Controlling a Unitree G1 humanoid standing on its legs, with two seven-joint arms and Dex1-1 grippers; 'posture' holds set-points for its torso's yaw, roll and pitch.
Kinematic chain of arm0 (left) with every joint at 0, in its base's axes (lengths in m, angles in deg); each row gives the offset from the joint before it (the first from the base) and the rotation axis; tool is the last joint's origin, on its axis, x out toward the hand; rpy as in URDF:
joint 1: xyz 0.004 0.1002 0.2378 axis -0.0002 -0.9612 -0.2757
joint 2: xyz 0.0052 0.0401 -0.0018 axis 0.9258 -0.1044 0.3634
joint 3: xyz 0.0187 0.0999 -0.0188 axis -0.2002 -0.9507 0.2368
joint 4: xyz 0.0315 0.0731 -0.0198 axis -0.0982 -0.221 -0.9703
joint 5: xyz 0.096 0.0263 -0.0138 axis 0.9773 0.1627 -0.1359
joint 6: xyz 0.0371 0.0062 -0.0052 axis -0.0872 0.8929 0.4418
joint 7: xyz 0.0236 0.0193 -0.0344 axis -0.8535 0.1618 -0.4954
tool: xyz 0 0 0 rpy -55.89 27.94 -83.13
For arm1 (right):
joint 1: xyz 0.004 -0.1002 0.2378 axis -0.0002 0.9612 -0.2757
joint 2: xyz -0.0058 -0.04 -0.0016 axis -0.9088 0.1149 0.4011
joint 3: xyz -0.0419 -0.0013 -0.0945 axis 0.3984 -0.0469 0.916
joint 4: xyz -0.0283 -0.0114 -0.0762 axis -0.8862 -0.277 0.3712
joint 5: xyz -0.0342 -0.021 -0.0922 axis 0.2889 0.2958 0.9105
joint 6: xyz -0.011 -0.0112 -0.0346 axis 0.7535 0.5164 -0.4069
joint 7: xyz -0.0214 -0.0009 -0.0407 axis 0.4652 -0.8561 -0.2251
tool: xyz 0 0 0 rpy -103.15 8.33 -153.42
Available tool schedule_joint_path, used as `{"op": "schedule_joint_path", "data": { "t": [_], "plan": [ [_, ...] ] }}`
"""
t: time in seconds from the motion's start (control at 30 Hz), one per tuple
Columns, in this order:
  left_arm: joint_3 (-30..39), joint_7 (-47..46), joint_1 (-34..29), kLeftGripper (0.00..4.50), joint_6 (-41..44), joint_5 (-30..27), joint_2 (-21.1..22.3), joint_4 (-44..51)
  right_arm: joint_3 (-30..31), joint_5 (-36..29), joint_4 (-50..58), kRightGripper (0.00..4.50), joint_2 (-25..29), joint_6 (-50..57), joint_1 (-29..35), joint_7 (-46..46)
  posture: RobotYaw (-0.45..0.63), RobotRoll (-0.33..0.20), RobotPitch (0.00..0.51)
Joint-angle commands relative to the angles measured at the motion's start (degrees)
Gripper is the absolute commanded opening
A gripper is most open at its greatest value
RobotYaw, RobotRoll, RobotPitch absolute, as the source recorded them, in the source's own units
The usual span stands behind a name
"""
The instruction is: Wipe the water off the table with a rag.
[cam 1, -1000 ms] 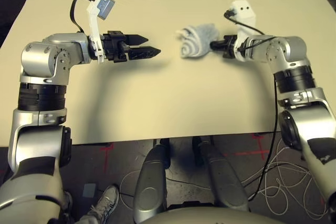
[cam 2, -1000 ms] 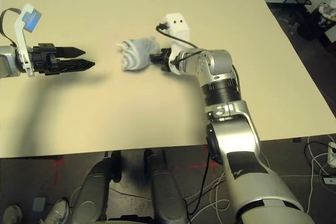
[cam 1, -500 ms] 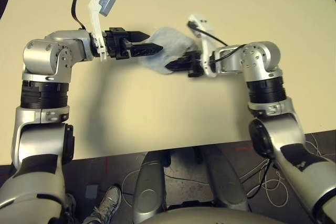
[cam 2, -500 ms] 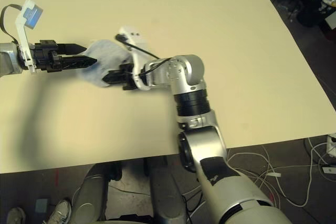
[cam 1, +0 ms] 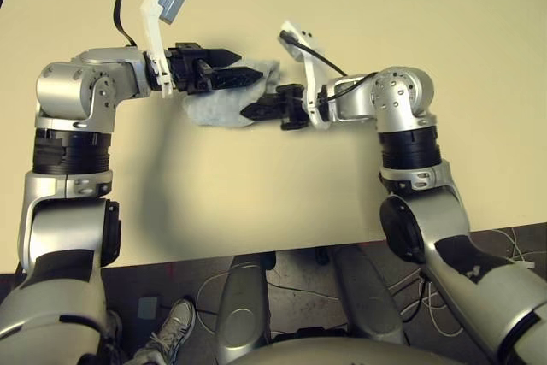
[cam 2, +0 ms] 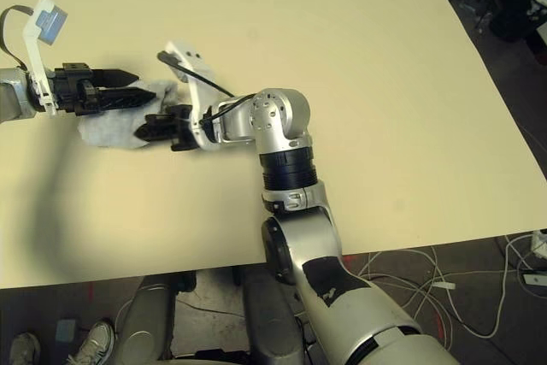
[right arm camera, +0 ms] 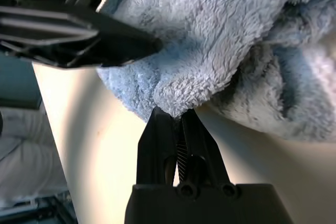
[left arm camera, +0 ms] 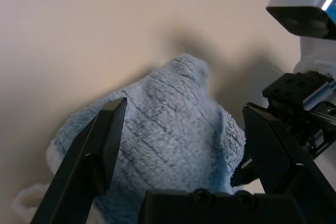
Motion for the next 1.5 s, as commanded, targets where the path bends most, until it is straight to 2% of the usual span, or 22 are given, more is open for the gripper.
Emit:
{"op": "schedule_joint_path", "data": {
  "t": [0.03,0.13,0.2,0.33,0.5,0.73,0.87,1.1,1.23,1.37,1.5],
  "plan": [
    [0.3,-0.4,-0.3,4.5,0.4,0.1,0.1,0.5,-1.4,-3.5,3.6,0.03,-4.2,5.2,-0.7,-0.1,-0.05,0.0,0.397],
    [0.2,-0.5,0.0,4.5,0.1,0.2,-0.1,0.4,-0.2,-3.4,6.3,0.03,-4.7,8.5,2.1,-0.8,-0.05,0.0,0.395],
    [0.1,-0.6,0.0,4.5,0.0,0.2,-0.1,0.4,2.1,-1.7,6.8,0.03,-2.3,8.5,4.3,-1.3,-0.05,0.0,0.394],
    [0.3,-0.8,-0.1,4.5,-0.2,0.2,-0.2,0.1,2.8,0.8,5.5,0.03,1.8,5.9,5.4,-2.0,-0.06,0.0,0.392],
    [0.5,-1.3,-0.4,4.5,-0.3,0.1,-0.6,0.2,-1.1,4.9,-1.7,0.03,4.8,-3.1,3.1,-4.9,-0.06,0.0,0.392],
    [0.6,-1.6,-0.5,4.5,-0.6,0.2,-0.9,-0.1,-12.1,6.5,-15.9,0.03,8.4,-16.9,-2.8,-13.3,-0.06,0.0,0.396],
    [0.7,-1.7,-0.7,4.5,-0.6,0.1,-0.8,0.0,-13.6,7.8,-22.0,0.03,11.5,-24.0,-4.9,-16.0,-0.06,0.0,0.396],
    [1.0,-1.8,-0.8,4.5,-0.9,0.3,-0.6,-0.3,-12.7,9.7,-27.9,0.03,15.0,-32.9,-6.6,-18.0,-0.06,0.0,0.4],
    [1.3,-2.1,-0.9,4.5,-1.2,0.3,-0.8,-0.5,-10.7,7.2,-25.4,0.03,14.4,-27.0,-6.7,-14.3,-0.06,0.0,0.401],
    [1.9,-4.0,0.5,4.5,-3.0,1.7,-1.1,-2.9,-10.7,-2.9,-13.6,0.03,9.1,-5.3,-4.7,-10.2,-0.06,0.0,0.403],
    [1.3,-5.6,2.6,4.5,-6.1,4.9,-0.5,-8.0,-13.9,-7.3,-4.3,0.03,2.2,7.0,-3.8,-11.1,-0.07,0.0,0.402]
  ]
}}
